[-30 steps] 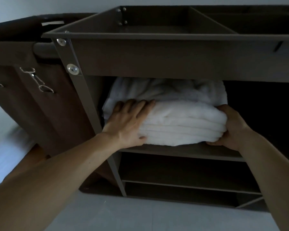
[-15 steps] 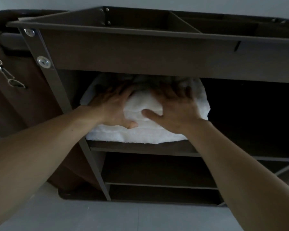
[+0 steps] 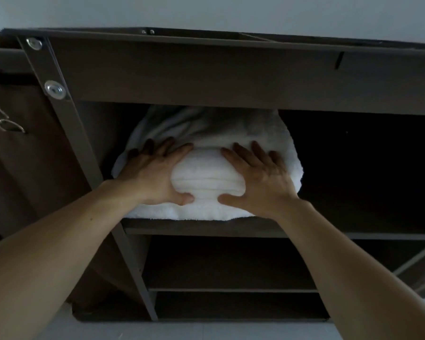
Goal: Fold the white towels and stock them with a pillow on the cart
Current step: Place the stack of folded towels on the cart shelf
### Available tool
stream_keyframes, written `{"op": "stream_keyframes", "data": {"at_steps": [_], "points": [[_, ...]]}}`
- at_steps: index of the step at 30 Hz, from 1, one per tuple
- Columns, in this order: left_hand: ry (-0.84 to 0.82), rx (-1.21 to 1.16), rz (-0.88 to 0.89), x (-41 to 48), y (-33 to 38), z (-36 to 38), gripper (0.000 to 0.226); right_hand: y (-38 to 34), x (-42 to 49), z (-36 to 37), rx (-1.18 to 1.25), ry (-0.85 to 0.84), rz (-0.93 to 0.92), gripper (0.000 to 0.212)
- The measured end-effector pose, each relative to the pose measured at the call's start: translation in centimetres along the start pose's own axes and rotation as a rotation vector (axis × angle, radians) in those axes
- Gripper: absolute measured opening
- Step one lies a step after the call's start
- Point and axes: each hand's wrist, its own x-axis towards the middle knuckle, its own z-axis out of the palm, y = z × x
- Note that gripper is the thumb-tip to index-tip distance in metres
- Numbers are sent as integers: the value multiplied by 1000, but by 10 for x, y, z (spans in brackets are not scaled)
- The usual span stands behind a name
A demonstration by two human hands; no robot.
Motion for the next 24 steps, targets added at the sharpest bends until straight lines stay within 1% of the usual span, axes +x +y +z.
{"op": "stream_keyframes", "data": {"at_steps": [3, 7, 11, 13, 16, 18, 22, 24], "points": [[-13, 21, -31, -1, 0, 6, 123, -5, 3, 3, -13, -25, 28, 106], [-71, 79, -32, -2, 5, 0, 125, -6, 1, -11, -40, -134, 19, 113], [-163, 135, -49, -24, 9, -21, 128, -20, -18, -41, -48, -228, 105, 110], [-155, 136, -9, -44, 14, -38, 122, -34, -34, -63, -71, -315, 158, 107], [-141, 106, 77, -84, 20, -64, 109, -64, -61, -97, -43, -456, 213, 105], [-199, 75, 97, -115, 18, -88, 105, -88, -76, -124, -3, -505, 229, 103], [-310, -33, 13, -176, 5, -142, 105, -140, -99, -171, 69, -563, 217, 99], [-313, -79, -52, -208, -8, -168, 103, -165, -107, -192, 98, -594, 181, 98]]}}
